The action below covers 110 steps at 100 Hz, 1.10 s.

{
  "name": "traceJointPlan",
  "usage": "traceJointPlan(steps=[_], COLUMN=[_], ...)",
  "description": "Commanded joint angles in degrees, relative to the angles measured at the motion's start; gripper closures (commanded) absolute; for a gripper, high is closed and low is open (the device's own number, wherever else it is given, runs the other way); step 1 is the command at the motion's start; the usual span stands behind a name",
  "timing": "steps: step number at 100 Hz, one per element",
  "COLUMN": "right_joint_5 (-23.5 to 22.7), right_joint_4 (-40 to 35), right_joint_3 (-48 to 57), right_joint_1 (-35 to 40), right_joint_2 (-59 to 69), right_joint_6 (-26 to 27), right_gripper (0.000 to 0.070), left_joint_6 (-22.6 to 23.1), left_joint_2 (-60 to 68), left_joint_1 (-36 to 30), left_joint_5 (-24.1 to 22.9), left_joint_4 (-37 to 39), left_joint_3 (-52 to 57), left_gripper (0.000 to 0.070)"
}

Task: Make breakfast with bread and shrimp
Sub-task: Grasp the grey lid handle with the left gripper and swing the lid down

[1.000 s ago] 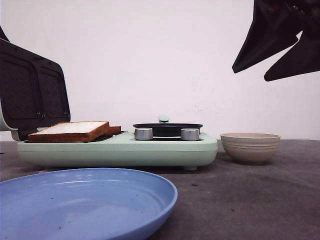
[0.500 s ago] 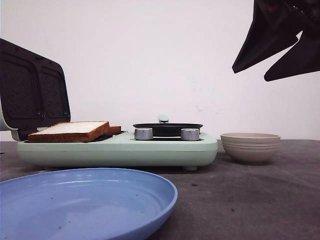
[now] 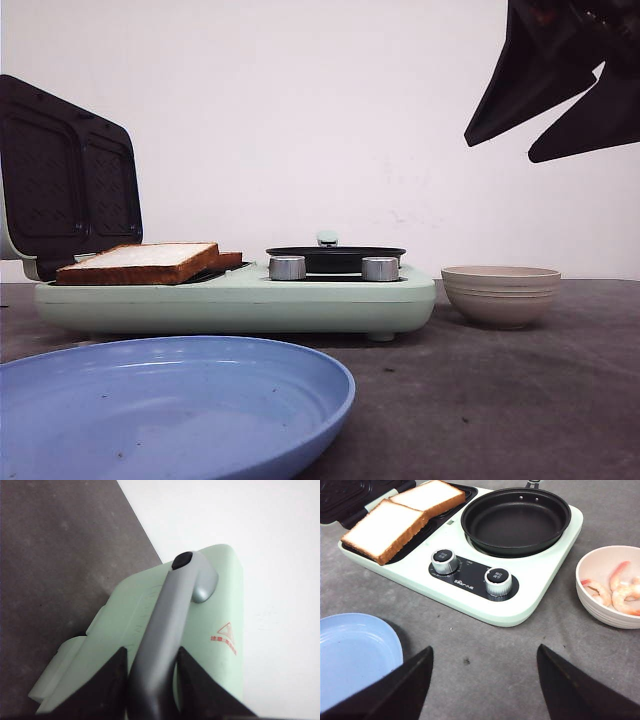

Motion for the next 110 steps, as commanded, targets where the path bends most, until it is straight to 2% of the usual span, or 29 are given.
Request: traceJointPlan(steps=[1, 20, 41, 77, 110], right_joint_5=[0.1, 0.1, 0.1, 0.1, 0.1], right_joint_4=[0.5, 0.6, 0.6, 0.5, 0.5], right_joint_3=[0.2, 0.2, 0.2, 0.2, 0.2], right_joint_1=[0.4, 0.4, 0.4, 0.4, 0.4], right_joint_2=[0.2, 0.2, 0.2, 0.2, 0.2], right_joint_6=[0.6, 0.6, 0.6, 0.6, 0.6], right_gripper=[0.0301, 0.0301, 0.0301, 0.0301, 0.0301], left_joint_6=[2.3, 6.5, 12.0, 24.1, 28.3], left_joint_2=[0.7, 0.7, 0.7, 0.7, 2.0], left_joint_1=[-0.3, -2.8, -7.5, -16.9, -25.7], left_joint_5=[0.4, 0.2, -2.4, -12.7, -19.3], left_joint_4=[1.1, -0.2, -2.9, -9.6, -10.1], left_joint_3=[1.0, 1.0, 1.0, 1.0, 1.0], left_gripper=[0.0697, 0.0697, 0.0697, 0.0697, 0.0697])
